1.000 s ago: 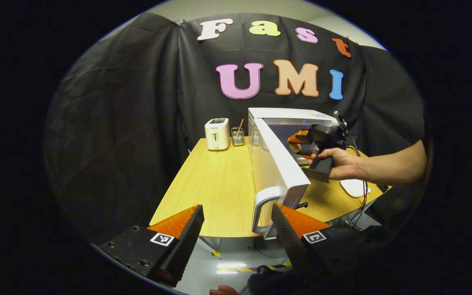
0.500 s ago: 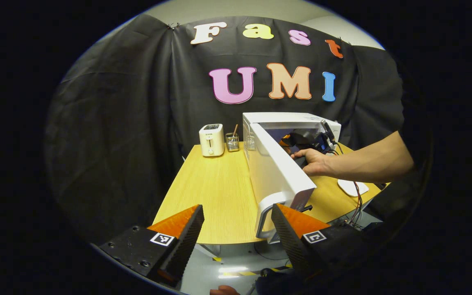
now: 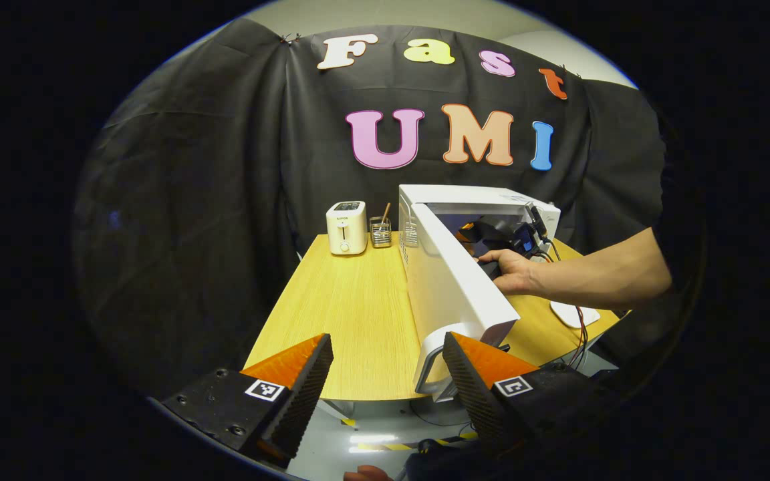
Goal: Open the microwave oven with the left hand, put the food in, and close the microwave oven.
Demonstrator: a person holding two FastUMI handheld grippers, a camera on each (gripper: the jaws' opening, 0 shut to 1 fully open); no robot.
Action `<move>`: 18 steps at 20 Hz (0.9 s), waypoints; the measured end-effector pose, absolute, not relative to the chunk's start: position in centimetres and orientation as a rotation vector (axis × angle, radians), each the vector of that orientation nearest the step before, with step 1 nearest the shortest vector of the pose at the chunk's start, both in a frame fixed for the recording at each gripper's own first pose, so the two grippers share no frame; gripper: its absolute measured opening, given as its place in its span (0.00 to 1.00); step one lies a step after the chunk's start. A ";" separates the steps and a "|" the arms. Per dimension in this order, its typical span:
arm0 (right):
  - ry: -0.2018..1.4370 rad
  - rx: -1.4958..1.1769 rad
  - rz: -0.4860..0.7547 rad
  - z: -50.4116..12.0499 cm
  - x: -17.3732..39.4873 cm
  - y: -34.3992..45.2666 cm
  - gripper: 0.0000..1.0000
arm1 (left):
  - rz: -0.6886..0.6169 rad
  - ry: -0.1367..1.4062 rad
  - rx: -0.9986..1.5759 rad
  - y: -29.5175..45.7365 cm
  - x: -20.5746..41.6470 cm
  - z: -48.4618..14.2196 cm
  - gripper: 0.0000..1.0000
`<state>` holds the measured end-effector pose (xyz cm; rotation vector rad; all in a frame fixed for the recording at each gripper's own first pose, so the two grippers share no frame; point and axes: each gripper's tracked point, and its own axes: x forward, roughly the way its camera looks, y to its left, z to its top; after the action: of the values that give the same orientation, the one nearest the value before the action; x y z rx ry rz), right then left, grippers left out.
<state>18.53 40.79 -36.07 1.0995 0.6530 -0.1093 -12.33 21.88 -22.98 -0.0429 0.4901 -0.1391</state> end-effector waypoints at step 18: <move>0.496 0.438 0.218 -25.8 9.4 33.8 0.80 | -0.225 0.525 -0.014 22.0 -13.1 -23.9 0.98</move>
<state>9.43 33.80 -25.76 0.4385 0.4957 0.2176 -13.06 21.95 -23.87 -0.0143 0.5248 -0.2249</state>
